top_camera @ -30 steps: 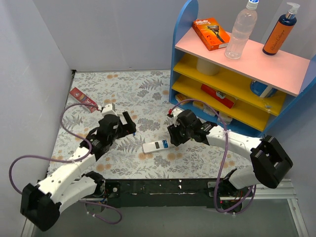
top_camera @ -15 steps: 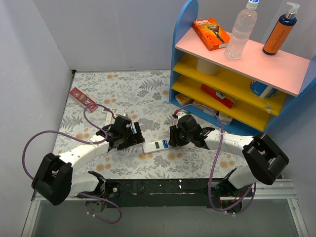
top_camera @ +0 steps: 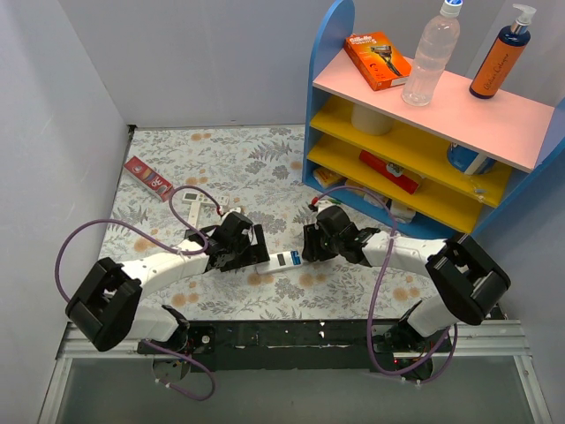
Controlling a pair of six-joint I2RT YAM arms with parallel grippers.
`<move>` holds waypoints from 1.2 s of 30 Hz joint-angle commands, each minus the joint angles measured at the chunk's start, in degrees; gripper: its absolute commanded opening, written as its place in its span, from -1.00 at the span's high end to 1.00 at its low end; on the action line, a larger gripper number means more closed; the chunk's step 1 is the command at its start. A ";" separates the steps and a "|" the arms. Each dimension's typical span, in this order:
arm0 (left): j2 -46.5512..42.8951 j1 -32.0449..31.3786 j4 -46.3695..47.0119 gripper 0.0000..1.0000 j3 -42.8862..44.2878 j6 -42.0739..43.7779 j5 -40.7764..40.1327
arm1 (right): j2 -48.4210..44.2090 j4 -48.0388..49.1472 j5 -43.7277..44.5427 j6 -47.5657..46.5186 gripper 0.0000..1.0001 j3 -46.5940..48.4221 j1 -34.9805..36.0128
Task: Load the batteries into the remote control
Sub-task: Load the battery cover into the remote control.
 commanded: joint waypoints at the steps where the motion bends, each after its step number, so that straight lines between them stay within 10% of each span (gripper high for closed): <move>1: 2.86 -2.24 -1.17 -0.94 -0.04 -1.34 -1.21 | 2.04 1.18 -0.31 -0.86 -0.03 0.63 0.78; 36: 5.24 -4.43 0.58 0.03 -0.83 -2.39 -0.16 | 0.29 -0.84 1.80 10.56 0.65 0.72 4.91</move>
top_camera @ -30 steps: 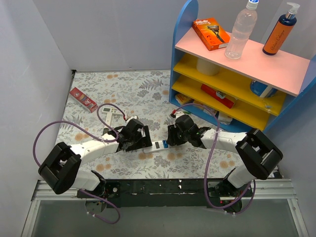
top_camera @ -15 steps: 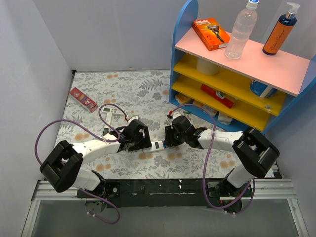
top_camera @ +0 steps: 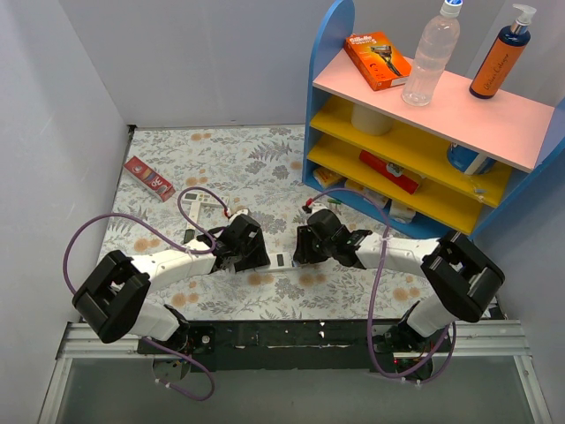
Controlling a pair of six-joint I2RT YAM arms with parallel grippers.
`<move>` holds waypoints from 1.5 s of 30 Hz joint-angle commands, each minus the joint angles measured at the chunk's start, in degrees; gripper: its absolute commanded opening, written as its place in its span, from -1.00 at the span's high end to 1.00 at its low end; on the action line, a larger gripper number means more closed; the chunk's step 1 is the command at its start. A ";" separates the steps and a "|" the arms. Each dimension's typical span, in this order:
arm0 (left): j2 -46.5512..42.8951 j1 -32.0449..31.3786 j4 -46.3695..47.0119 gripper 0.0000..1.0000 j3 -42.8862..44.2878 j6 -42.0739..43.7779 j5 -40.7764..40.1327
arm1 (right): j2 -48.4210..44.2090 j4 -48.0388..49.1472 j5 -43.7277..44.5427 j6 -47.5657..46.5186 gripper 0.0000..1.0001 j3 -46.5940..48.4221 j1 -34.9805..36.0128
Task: Load the batteries into the remote control
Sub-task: Load the battery cover into the remote control.
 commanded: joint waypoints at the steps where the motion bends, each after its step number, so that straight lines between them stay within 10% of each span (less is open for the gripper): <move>1: 1.42 -0.55 -2.67 0.04 -1.64 -0.21 1.11 | -2.10 -2.68 0.53 3.66 0.68 -1.27 0.67; 45: 1.33 -0.72 -0.48 0.18 -3.22 -0.82 4.01 | -1.57 3.74 -4.92 15.17 0.94 -11.11 -1.44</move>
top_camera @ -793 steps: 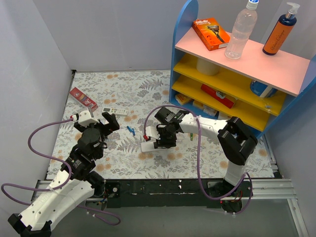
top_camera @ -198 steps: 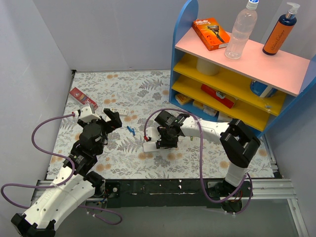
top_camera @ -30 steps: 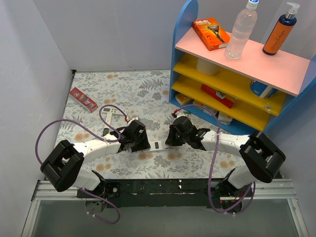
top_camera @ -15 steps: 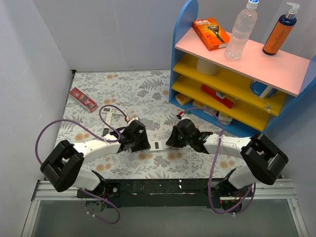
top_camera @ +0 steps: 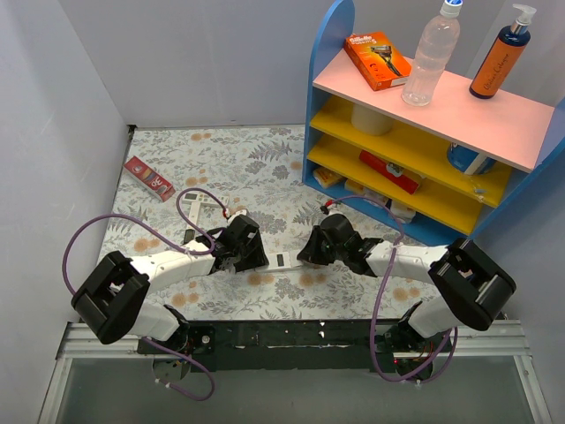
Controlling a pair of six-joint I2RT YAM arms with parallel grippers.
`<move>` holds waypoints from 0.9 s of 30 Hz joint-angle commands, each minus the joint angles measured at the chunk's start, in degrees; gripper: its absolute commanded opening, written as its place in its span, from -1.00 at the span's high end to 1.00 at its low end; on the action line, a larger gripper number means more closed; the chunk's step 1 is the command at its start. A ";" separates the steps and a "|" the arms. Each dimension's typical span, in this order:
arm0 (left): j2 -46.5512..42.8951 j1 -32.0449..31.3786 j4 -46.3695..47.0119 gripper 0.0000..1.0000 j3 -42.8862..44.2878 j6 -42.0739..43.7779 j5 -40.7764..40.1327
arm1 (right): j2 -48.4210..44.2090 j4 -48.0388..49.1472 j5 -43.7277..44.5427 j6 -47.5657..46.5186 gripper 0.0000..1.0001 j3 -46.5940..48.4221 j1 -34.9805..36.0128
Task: Load the batteries into the remote control
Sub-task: Load the battery cover into the remote control.
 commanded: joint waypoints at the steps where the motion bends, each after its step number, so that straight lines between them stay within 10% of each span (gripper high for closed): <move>1: 1.55 -0.81 -1.61 0.18 -2.28 0.34 2.83 | 3.28 -4.83 -2.17 0.07 0.92 -3.18 1.01; 27: 1.90 -0.81 -1.35 0.02 -2.37 0.34 2.92 | 4.16 -8.43 2.67 -2.74 0.48 -2.91 2.06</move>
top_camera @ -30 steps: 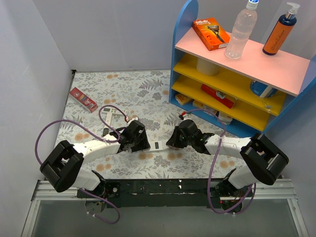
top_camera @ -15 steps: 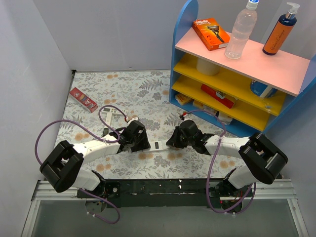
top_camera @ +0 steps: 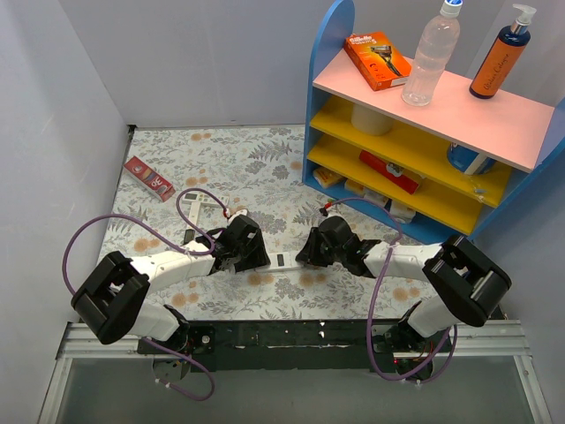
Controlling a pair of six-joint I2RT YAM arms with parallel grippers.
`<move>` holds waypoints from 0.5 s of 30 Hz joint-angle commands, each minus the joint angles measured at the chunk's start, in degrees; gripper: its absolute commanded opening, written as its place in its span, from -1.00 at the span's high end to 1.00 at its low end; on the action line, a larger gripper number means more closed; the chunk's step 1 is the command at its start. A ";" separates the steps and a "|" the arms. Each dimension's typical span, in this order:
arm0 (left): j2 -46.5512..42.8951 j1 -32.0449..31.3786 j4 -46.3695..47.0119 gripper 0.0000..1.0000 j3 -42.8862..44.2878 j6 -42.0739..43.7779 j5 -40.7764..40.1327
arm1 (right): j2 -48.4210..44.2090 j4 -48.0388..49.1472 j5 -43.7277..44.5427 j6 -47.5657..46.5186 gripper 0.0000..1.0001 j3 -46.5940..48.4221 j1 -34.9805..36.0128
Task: Load the batteries into the remote control
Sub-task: Load the battery cover into the remote control.
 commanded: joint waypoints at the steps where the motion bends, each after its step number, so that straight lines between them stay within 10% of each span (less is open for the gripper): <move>1: 1.98 -0.79 -2.40 0.02 -2.07 0.27 2.68 | 2.52 -11.03 1.60 -3.27 0.50 -1.52 1.67; 15: 2.34 -0.79 -2.13 0.03 -1.98 0.71 2.76 | 5.78 -15.69 4.14 -4.76 0.44 0.51 3.25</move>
